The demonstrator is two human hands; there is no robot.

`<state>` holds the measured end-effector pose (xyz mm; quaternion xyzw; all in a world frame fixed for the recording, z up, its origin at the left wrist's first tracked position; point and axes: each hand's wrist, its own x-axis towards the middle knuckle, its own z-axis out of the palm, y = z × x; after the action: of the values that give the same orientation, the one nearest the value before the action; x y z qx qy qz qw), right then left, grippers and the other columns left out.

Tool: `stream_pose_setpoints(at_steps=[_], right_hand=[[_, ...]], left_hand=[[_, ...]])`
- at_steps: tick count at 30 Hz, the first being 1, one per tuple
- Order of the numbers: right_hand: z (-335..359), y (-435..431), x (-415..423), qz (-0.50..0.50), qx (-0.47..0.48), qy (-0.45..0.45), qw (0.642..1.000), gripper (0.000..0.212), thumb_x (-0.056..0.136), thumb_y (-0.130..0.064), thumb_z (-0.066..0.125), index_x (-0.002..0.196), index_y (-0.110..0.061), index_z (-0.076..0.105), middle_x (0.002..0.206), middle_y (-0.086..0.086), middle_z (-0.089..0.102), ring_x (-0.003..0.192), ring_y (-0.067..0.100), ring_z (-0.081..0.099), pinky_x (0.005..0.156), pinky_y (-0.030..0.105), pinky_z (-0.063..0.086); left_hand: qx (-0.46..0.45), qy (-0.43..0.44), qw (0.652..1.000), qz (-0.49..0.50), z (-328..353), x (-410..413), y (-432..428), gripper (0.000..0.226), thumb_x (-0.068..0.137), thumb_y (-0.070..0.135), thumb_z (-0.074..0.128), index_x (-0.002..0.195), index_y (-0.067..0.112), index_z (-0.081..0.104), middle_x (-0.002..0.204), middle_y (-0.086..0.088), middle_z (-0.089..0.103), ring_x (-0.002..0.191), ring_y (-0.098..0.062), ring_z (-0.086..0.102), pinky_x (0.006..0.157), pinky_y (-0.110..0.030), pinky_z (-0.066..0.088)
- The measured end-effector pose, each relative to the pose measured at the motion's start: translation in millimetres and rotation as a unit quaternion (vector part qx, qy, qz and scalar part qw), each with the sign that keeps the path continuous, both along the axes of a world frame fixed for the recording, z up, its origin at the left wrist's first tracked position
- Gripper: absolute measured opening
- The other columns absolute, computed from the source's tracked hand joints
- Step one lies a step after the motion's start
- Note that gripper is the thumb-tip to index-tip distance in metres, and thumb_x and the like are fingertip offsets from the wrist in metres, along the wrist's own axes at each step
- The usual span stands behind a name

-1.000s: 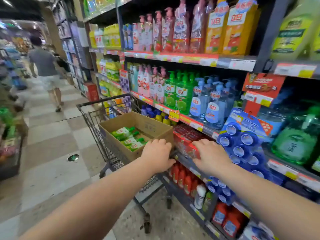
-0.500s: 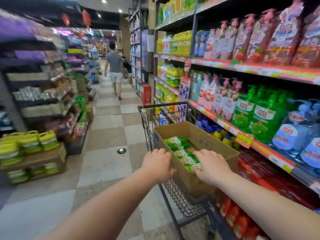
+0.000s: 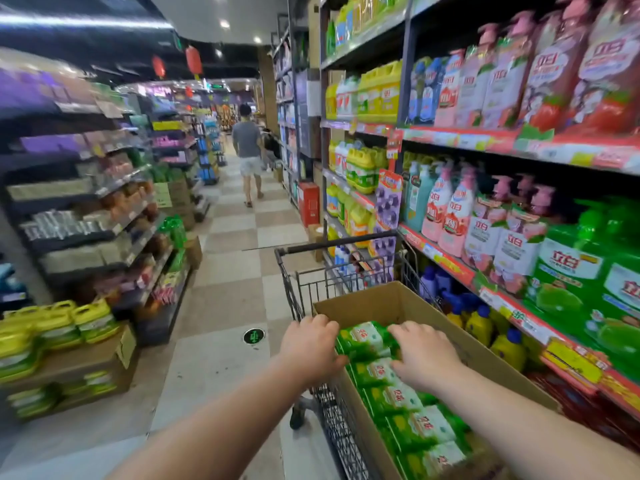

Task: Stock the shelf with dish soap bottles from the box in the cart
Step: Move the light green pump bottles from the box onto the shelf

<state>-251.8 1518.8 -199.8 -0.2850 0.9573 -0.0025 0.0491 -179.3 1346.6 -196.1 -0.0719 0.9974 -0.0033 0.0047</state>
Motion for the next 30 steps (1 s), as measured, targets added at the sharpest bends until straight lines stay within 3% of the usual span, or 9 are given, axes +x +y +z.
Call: stream_pose_setpoints(at_steps=[13,23,30], right_hand=[[-45,36,-97,-0.117,0.026,-0.070,0.990,0.063,0.089,-0.042,0.055,0.144,-0.025,0.032,0.146,0.004,0.039,0.134,0.029,0.038,0.109,0.044,0.034],[-107,21,-159,-0.247,0.041,-0.172,0.953,0.058,0.091,-0.035,0.052,0.145,-0.023,0.033,0.145,0.006,0.039,0.134,0.030,0.038,0.108,0.043,0.036],[-154,-24,-204,-0.291,0.053,-0.236,0.926,0.053,0.091,-0.035,0.051,0.140,-0.019,0.036,0.143,0.007,0.038,0.134,0.030,0.037,0.107,0.041,0.034]], left_hand=[[-0.019,-0.066,0.993,-0.093,-48,-137,6,0.057,0.088,0.052,0.050,0.133,0.019,0.042,0.131,-0.006,0.048,0.122,-0.027,0.045,0.101,-0.042,0.038],[-0.024,-0.154,0.961,-0.228,-123,-263,-21,0.062,0.088,0.055,0.045,0.137,0.017,0.039,0.136,-0.007,0.045,0.128,-0.028,0.041,0.103,-0.043,0.037],[0.006,-0.234,0.950,-0.205,-181,-335,-56,0.074,0.083,0.059,0.052,0.141,0.017,0.030,0.143,-0.008,0.035,0.132,-0.029,0.036,0.105,-0.043,0.034]])
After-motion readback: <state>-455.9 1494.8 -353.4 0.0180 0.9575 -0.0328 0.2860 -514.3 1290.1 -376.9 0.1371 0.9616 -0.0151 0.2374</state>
